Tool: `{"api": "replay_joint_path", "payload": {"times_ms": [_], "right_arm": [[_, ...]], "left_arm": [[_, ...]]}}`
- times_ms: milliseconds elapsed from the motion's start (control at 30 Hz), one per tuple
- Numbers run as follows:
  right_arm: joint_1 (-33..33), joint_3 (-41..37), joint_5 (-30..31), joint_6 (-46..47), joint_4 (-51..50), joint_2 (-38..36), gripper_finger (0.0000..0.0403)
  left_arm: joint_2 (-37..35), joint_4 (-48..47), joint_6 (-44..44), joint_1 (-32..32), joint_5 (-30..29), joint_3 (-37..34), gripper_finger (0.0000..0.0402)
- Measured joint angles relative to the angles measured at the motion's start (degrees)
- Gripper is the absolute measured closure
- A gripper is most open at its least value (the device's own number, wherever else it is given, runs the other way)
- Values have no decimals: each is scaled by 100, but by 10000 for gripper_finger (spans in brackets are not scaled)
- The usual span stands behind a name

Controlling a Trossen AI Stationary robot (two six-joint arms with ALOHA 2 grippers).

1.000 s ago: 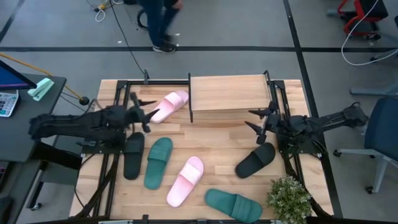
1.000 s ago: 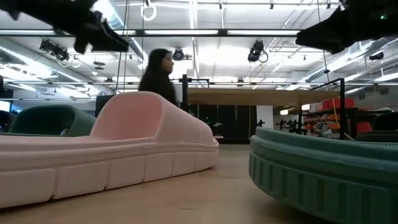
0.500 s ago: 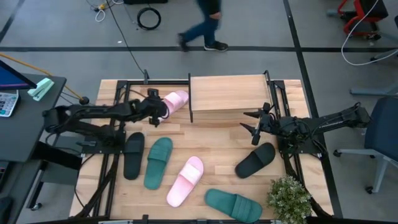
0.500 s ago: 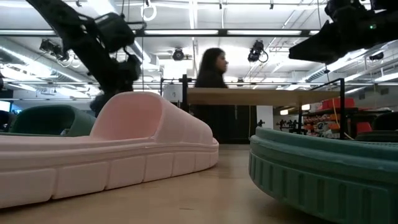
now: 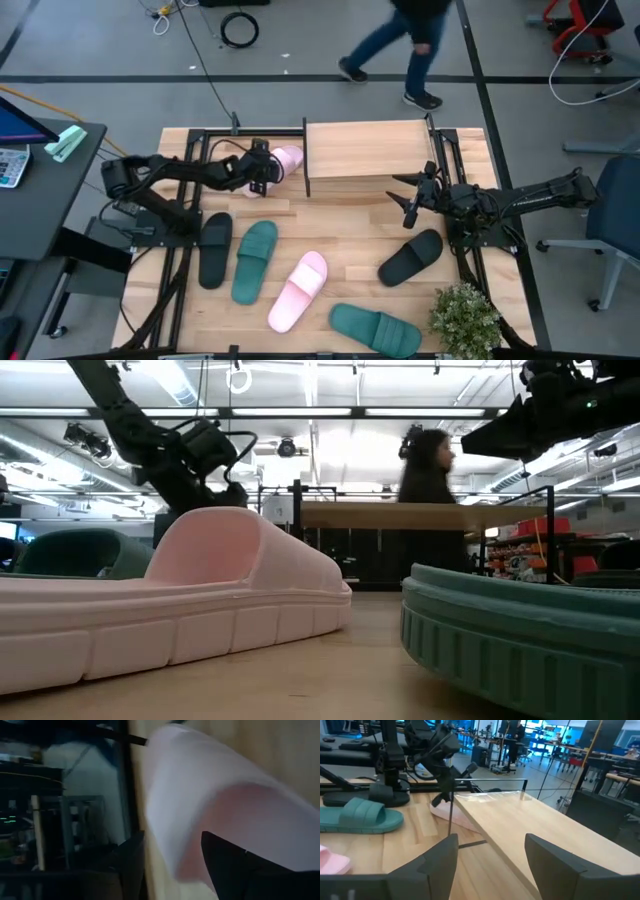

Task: Pick and place slides into the shelf
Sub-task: Put the left pink slide under the shelf

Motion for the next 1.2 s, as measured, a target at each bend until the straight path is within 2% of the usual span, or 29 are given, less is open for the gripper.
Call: {"api": "replay_joint_path", "payload": {"times_ms": [100, 233, 333, 467, 567, 700, 833, 933, 1067, 1200], "right_arm": [[0, 0, -2, -2, 4, 0, 167], [0, 0, 0, -4, 5, 0, 167], [1, 0, -2, -3, 6, 0, 167], [0, 0, -6, 1, 10, 0, 167], [0, 0, -10, 3, 15, 0, 167], [0, 0, -13, 5, 15, 0, 167], [0, 0, -15, 127, 18, 0, 167], [0, 0, -14, 258, 17, -1, 167], [0, 0, -16, 436, 19, -2, 167], [0, 0, -15, 717, 14, -2, 167]], "left_arm": [[195, 590, 69, 92, -2, 2, 211], [349, 840, 36, 164, 31, 1, 240], [488, 847, -35, 199, 70, 2, 289], [690, 929, -271, 216, 79, 13, 378], [733, 951, -401, 196, -28, 13, 384], [597, 1045, -382, 64, -869, 16, 389], [241, 811, -363, -215, -1861, 362, 389], [47, 225, -397, -553, -2657, 782, 389], [-193, -1189, -902, -1123, -3601, 1732, 389], [-214, -3401, -2307, -1764, -3788, 2965, 389]]}}
